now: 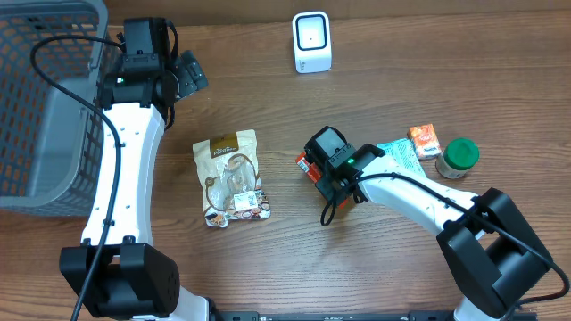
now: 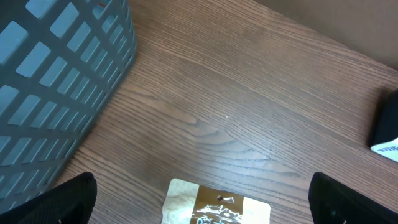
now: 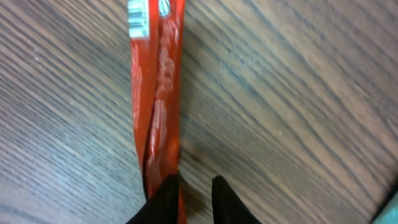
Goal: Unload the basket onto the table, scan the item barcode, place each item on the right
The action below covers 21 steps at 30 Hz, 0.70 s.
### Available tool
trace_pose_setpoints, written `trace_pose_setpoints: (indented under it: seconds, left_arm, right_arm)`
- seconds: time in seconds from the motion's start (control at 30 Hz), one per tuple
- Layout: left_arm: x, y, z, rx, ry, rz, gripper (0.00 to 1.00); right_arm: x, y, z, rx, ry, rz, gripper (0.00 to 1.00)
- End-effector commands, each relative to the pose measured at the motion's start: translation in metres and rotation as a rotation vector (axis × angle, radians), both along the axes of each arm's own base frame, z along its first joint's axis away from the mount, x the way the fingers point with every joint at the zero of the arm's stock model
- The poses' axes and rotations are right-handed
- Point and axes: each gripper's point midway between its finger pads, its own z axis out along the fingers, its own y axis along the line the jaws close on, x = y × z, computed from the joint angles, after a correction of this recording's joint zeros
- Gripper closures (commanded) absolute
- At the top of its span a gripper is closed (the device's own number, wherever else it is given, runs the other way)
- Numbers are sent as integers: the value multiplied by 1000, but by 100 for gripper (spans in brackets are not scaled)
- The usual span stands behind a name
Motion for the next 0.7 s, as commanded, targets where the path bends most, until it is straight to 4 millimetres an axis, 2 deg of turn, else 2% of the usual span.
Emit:
trace_pose_setpoints:
  seconds: [0.0,0.13,0.3,0.67]
  left_arm:
    - [1,5,-2,16,6,16,0]
    - [1,5,-2,16,6,16,0]
    - [1,5,-2,16,6,16,0]
    - [1,5,-2,16,6,16,0]
  right_arm:
    - [15,13,32,68,-49,-43,80]
    - [14,24,48,118,-23,-33,80]
    - [-1,36,48,187,58,-4,80]
    - [-14,18,19,118,79,-2,82]
